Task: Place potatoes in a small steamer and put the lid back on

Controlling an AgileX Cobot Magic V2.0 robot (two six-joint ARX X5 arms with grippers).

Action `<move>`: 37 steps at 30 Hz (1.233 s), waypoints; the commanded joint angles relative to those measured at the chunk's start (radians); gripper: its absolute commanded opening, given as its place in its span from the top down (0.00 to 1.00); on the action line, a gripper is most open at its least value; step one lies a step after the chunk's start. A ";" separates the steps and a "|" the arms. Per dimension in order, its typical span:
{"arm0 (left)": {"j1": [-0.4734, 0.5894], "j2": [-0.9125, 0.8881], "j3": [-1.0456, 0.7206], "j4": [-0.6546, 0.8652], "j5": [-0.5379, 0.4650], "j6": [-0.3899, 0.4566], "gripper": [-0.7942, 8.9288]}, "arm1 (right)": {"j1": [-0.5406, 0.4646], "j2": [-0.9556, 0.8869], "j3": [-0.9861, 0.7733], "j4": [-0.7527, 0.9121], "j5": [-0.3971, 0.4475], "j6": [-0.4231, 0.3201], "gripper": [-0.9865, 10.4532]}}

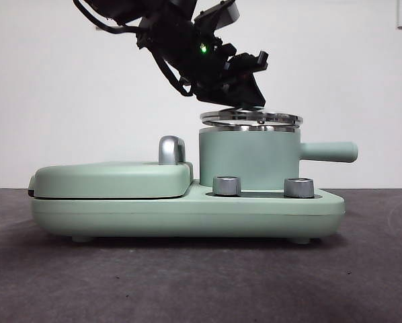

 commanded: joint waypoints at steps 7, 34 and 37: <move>-0.005 0.037 0.032 0.048 0.000 0.010 0.90 | 0.005 0.002 0.005 -0.011 0.001 0.011 0.58; 0.007 0.036 0.032 -0.010 0.000 0.022 0.90 | 0.005 0.002 0.005 -0.011 0.002 0.012 0.58; 0.007 0.037 0.032 -0.004 0.001 0.022 0.90 | 0.005 0.002 0.005 -0.011 0.001 0.012 0.58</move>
